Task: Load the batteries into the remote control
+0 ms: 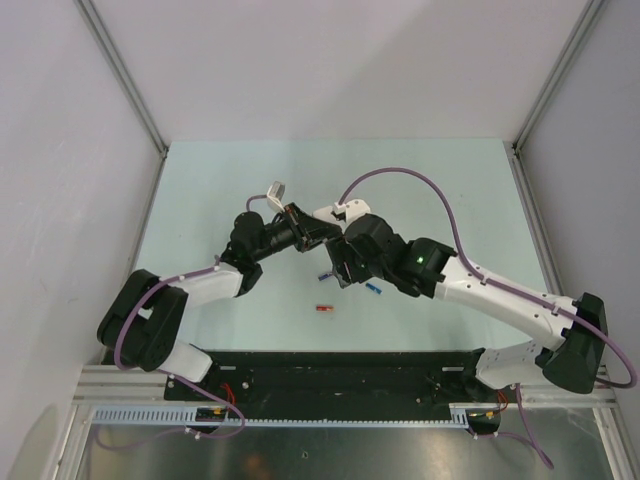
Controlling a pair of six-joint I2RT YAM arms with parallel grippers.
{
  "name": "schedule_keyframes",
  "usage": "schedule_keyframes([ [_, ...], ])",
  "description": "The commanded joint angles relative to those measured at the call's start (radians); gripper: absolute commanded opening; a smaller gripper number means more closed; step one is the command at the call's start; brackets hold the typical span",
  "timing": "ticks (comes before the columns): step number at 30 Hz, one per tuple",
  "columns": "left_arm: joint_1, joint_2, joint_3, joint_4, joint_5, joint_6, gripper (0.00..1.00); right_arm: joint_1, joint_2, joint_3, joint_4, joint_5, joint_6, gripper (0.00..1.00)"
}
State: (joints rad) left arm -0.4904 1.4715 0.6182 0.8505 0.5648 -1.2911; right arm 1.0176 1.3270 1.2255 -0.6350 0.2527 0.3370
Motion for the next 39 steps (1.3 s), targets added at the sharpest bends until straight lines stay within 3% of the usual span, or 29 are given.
schedule_keyframes([
  [1,0.0,-0.043,0.011,0.027,0.017,0.007,0.0,-0.005,0.014,0.04,0.027,-0.012,-0.013,0.62],
  [13,0.0,-0.042,0.014,0.027,0.015,0.012,0.0,-0.005,0.001,0.042,0.008,0.01,-0.009,0.42],
  [30,0.019,0.001,0.014,0.027,-0.005,0.056,0.0,-0.01,-0.117,0.037,-0.106,0.028,0.023,0.38],
  [39,0.061,-0.197,-0.127,0.028,0.029,0.068,0.0,-0.361,-0.057,-0.181,0.021,-0.016,0.008,0.38],
])
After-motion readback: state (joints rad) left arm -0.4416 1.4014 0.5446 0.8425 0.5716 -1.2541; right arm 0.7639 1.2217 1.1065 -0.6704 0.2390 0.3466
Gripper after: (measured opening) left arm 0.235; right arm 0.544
